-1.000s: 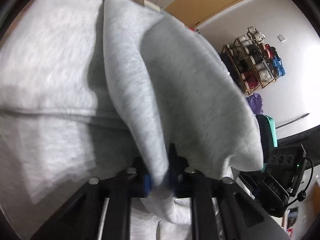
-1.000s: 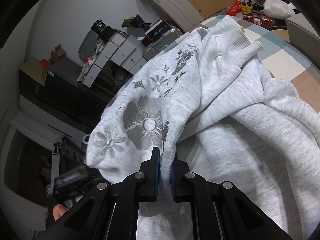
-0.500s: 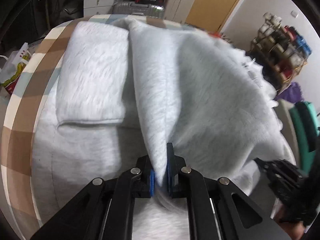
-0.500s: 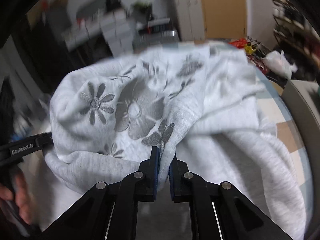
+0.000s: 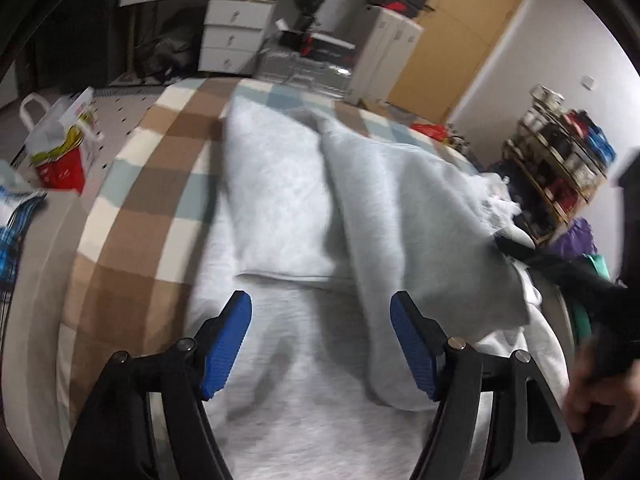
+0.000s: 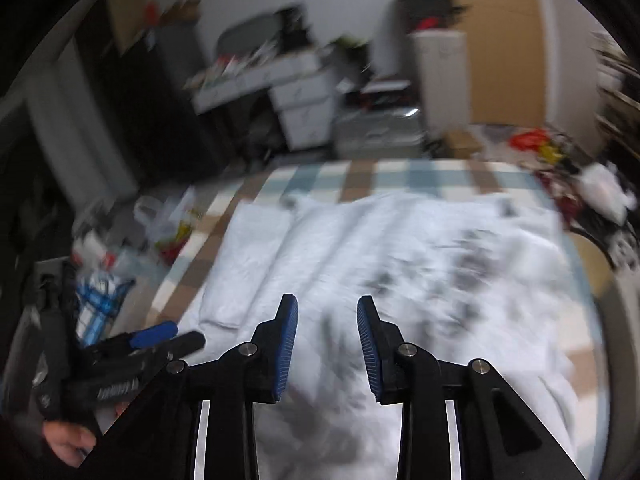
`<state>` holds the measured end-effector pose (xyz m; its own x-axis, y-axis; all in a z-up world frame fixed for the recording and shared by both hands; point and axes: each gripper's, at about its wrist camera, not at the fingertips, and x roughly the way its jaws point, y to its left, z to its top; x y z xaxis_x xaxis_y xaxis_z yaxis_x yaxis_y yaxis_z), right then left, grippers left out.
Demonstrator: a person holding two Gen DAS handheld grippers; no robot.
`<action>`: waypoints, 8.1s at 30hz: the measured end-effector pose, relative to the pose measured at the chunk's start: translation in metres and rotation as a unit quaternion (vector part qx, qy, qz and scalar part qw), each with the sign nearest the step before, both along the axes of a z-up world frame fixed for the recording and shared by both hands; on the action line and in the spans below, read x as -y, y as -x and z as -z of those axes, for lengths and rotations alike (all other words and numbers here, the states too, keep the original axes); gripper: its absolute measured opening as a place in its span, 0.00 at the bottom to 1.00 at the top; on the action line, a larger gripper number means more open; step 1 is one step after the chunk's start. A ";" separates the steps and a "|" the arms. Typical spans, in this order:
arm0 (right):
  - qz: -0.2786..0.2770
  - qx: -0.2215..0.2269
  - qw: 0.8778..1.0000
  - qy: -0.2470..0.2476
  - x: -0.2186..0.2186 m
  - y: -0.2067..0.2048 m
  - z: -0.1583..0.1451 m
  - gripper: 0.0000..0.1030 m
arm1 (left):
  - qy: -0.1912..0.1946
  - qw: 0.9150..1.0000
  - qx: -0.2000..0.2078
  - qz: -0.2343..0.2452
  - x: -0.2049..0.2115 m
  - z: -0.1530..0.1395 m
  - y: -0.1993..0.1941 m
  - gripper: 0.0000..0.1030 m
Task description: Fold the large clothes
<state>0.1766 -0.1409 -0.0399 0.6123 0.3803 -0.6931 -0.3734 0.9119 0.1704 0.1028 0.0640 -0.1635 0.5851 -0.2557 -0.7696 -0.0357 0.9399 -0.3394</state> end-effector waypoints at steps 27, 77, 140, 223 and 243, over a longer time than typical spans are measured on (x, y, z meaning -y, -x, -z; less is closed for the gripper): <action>0.019 -0.083 0.996 -0.022 0.085 -0.011 0.010 0.22 | -0.103 0.983 -0.059 0.139 0.109 0.032 -0.040 0.69; -0.177 -0.133 0.965 0.139 -0.058 -0.117 0.155 0.26 | 0.089 0.988 0.037 -0.124 -0.035 -0.021 -0.026 0.69; 0.067 -0.103 0.989 0.079 0.175 -0.192 0.160 0.29 | -0.129 0.966 -0.206 0.085 -0.019 0.011 -0.160 0.37; 0.015 0.071 0.976 -0.206 0.121 0.180 0.109 0.91 | -0.271 0.955 -0.006 0.123 0.073 0.023 0.170 0.27; 0.071 0.046 0.963 -0.255 0.161 0.176 0.111 0.91 | -0.191 0.980 -0.031 -0.041 -0.003 0.013 0.194 0.20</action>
<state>0.0004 -0.3023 -0.1505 0.7333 0.5648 -0.3785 -0.2855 0.7611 0.5824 -0.0917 0.0672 -0.1764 0.5410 0.1042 -0.8345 -0.1266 0.9911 0.0417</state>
